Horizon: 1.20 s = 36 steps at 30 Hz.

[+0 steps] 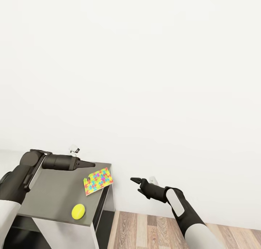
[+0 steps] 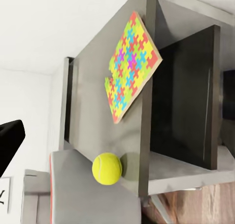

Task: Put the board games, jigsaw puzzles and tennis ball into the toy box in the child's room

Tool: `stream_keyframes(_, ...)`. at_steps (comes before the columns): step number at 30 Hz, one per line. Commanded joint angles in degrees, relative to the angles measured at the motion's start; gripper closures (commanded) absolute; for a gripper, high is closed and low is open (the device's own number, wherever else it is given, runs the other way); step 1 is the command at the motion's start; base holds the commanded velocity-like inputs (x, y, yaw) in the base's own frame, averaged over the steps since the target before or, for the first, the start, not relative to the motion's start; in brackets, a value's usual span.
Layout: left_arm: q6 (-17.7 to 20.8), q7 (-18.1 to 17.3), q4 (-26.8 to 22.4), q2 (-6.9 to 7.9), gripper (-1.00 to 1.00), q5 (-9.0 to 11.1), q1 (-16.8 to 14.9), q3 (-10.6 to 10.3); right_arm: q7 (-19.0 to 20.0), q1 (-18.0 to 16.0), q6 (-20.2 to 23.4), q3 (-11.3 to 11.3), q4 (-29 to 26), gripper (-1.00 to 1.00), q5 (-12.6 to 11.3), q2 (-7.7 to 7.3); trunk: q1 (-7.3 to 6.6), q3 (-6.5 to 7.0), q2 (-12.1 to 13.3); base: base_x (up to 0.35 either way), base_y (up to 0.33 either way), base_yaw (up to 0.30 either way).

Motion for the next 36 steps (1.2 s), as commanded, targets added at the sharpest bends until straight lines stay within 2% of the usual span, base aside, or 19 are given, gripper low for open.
stream_keyframes(1,0.61,-0.06,0.01,0.08,-1.0,0.24,-0.05,-0.15,0.11,-0.04,0.44,-0.33,-0.02,-1.0,0.01,0.08,0.23,-0.26,-0.48,0.0,0.0,0.0)
stream_keyframes(14,0.61,-0.06,0.07,0.15,-1.0,0.17,-0.05,-0.07,1.49,-0.03,-1.66,-0.11,-0.3,-1.0,0.08,0.15,3.09,-2.6,-5.69,0.0,0.0,0.0)
stream_keyframes(36,0.61,-0.06,0.19,0.63,-1.0,0.22,-0.05,0.01,2.4,-0.03,-1.94,-0.32,-0.3,-1.0,0.01,0.06,7.92,-6.55,-14.51,0.0,0.0,0.0)
